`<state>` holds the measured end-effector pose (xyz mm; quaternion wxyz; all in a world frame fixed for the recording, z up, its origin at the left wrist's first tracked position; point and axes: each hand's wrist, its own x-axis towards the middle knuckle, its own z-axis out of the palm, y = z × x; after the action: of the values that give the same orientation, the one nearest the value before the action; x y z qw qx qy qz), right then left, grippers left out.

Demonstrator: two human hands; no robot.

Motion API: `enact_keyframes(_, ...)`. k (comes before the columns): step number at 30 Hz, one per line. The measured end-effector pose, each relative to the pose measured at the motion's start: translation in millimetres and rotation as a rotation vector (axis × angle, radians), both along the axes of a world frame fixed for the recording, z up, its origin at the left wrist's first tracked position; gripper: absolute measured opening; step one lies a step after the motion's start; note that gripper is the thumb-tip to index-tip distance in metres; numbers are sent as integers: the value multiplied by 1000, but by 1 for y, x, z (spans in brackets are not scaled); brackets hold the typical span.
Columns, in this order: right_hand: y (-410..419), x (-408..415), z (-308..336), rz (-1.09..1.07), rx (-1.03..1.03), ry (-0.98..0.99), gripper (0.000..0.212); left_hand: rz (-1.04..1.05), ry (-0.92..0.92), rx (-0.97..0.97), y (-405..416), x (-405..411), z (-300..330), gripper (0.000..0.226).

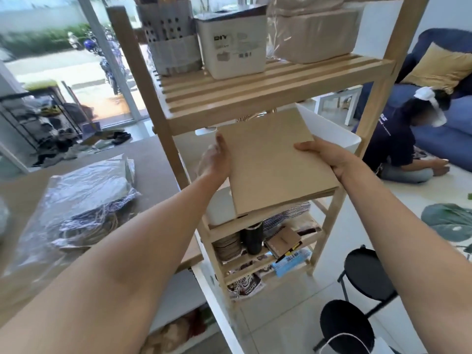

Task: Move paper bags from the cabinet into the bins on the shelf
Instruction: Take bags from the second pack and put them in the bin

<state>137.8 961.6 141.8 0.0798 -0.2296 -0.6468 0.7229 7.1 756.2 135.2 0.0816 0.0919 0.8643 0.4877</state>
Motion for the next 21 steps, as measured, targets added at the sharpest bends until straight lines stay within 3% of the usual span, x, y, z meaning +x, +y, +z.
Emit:
enact_keyframes(3, 6, -18, 0, 10, 21, -25, 39, 52, 203, -268, -11, -7, -8, 54)
enact_keyframes(7, 13, -37, -5, -12, -11, -98, 9, 32, 325, -579, -16, -16, -27, 56)
enact_keyframes(10, 16, -54, -7, -13, -26, -139, 15, 69, 282, -634, -14, -21, -38, 59)
enact_keyframes(15, 19, -81, -3, -8, 6, -107, 21, 174, 54, -615, -9, -20, -44, 60)
enact_keyframes(18, 23, -94, -2, -1, 33, -89, 14, 181, 4, -640, -6, -21, -47, 59)
enact_keyframes(21, 30, -108, -4, -21, 85, -68, 34, 197, -4, -664, -4, -22, -48, 58)
